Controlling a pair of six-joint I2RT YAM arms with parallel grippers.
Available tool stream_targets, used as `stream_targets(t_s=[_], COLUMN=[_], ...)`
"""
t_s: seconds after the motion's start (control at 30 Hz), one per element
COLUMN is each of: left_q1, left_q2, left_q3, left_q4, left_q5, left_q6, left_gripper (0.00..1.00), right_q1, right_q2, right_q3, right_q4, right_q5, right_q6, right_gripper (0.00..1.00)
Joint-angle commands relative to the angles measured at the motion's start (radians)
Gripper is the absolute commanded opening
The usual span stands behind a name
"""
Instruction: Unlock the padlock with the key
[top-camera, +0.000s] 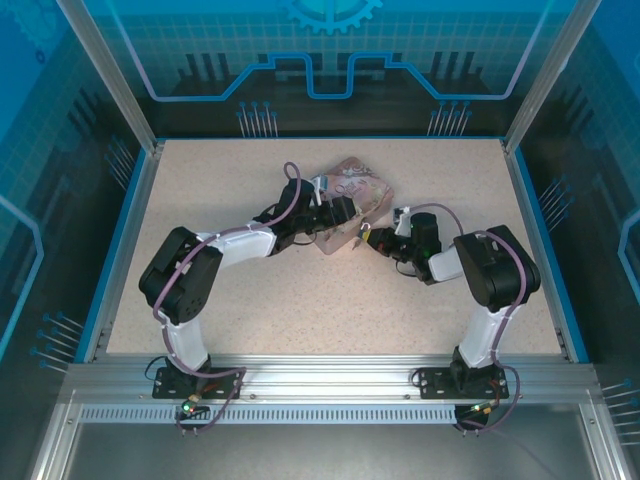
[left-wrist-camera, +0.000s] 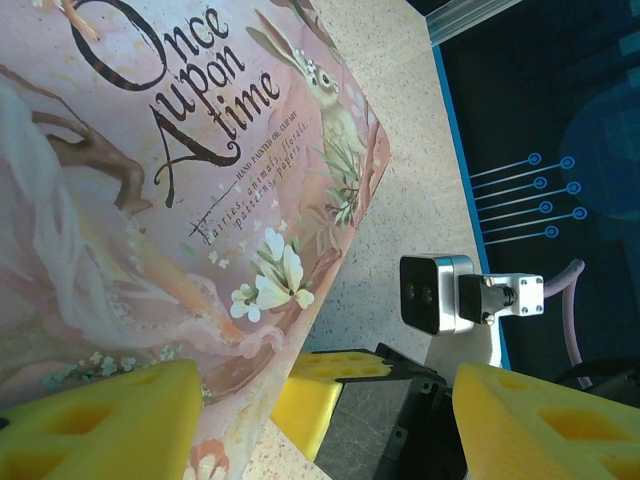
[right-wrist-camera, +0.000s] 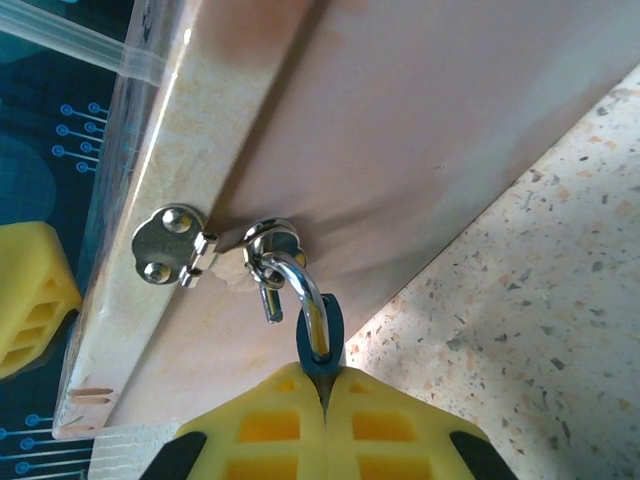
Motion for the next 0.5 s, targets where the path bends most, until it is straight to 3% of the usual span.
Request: stream_targets(t_s=[0.0,0.47], left_q1=[0.0,-0.022], left_q2=[0.012,0.008], left_q3=[-0.058,-0.055], left_q4=[-0.157,-0.227], left_q5=[-0.007,-0.051], left_q6=[0.007,0.068], left_gripper=[0.69,0.69], right_q1=[-0.006,-0.011], right_q2=[-0.049,-0.122], right_q3=[0.028,0.107], right_q4=[0.028,-0.212], right_q5=[0.104,0.225], right_q6=[0.051,0.005], right_gripper=[0.05,0.05])
